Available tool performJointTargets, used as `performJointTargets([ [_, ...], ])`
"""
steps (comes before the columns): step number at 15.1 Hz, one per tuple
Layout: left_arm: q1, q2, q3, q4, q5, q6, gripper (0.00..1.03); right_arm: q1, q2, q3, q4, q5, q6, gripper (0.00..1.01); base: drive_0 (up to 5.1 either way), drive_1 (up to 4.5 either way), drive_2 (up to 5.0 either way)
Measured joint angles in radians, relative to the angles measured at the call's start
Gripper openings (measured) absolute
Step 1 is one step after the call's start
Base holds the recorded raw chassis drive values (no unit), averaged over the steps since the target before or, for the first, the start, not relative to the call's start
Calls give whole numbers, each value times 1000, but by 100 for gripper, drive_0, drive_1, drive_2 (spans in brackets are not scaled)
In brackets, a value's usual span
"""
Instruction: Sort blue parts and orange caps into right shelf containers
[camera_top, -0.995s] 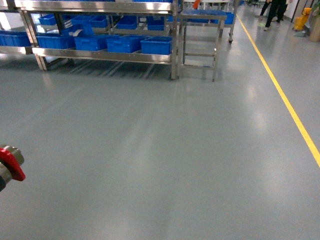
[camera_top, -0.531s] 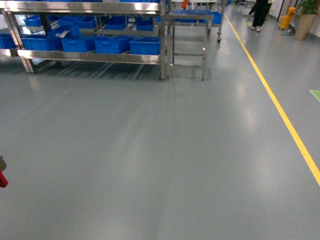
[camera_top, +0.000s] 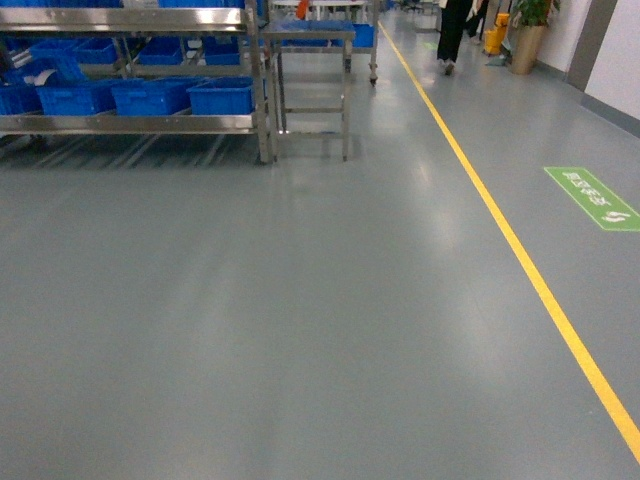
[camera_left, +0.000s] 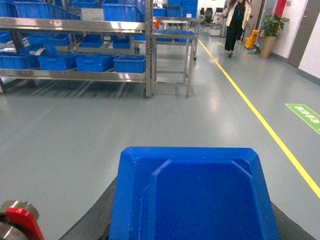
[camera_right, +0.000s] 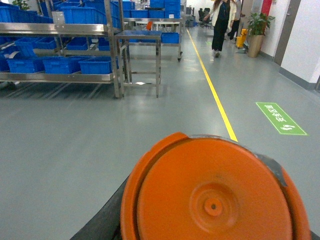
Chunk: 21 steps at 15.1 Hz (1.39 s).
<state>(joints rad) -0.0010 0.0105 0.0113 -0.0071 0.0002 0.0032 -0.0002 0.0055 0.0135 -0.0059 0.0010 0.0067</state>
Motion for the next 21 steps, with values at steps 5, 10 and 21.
performJointTargets([
  [5, 0, 0, 0, 2, 0, 0, 41, 0, 0, 0, 0, 0, 0, 44, 1, 426, -425],
  [10, 0, 0, 0, -2, -1, 0, 41, 0, 0, 0, -3, -1, 0, 44, -9, 419, -438],
  [21, 0, 0, 0, 1, 0, 0, 41, 0, 0, 0, 1, -1, 0, 44, 3, 433, -427],
])
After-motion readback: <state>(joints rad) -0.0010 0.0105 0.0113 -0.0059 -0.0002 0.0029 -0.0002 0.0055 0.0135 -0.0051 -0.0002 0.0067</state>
